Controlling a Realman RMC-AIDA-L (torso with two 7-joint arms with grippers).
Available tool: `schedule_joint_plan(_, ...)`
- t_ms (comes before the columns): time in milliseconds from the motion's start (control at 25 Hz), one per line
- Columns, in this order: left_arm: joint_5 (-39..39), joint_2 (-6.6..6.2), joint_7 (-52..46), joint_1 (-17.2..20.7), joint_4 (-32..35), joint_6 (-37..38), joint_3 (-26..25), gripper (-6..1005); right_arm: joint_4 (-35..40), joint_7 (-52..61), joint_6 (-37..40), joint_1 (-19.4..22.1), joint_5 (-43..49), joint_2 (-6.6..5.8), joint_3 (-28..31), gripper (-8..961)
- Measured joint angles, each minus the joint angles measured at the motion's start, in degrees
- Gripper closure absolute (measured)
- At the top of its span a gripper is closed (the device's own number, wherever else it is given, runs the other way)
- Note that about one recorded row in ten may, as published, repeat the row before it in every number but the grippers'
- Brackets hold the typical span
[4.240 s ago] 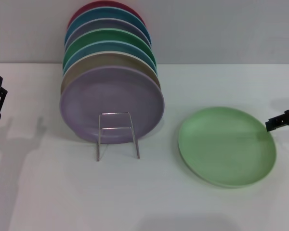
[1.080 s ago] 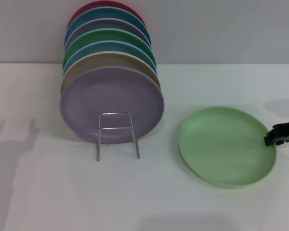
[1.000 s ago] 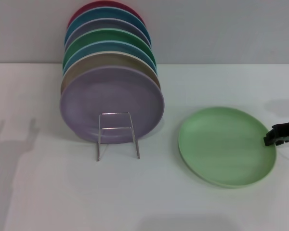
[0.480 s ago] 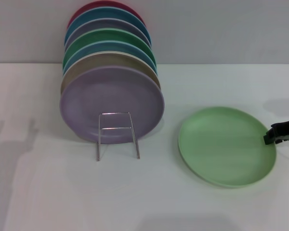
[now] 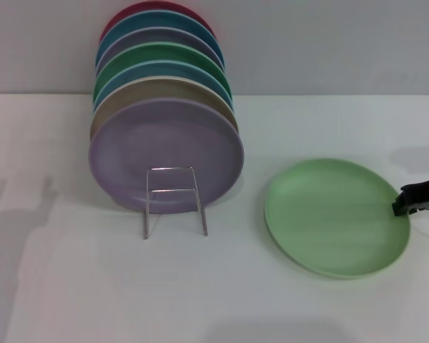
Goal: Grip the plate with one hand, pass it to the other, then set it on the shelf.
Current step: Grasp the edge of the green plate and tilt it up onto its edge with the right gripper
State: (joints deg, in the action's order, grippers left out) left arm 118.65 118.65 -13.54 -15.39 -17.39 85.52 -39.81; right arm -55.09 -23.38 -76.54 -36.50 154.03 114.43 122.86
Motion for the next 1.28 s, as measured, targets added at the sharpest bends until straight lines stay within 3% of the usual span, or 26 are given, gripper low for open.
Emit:
schedule_joint_plan(560, 0.00, 0.00, 0.00, 0.02, 0.08, 0.00, 0.00, 172, 1.28, -1.32, 2.57, -0.23, 0.75, -0.10, -0.09, 828)
schedule_joint_plan(800, 0.00, 0.00, 0.00, 0.02, 0.16, 0.01, 0.00, 172, 1.50, -2.01, 3.00, -0.49, 0.87, -0.06, -0.16, 914)
schedule_joint_plan(960, 0.00, 0.00, 0.00, 0.02, 0.17, 0.02, 0.00, 172, 1.50, -2.08, 3.07, -0.47, 0.87, -0.03, -0.17, 919)
schedule_joint_plan(1280, 0.00, 0.00, 0.00, 0.01, 0.05, 0.07, 0.00, 172, -2.21, -4.53, 5.09, 1.76, 0.28, 0.78, 0.42, 924)
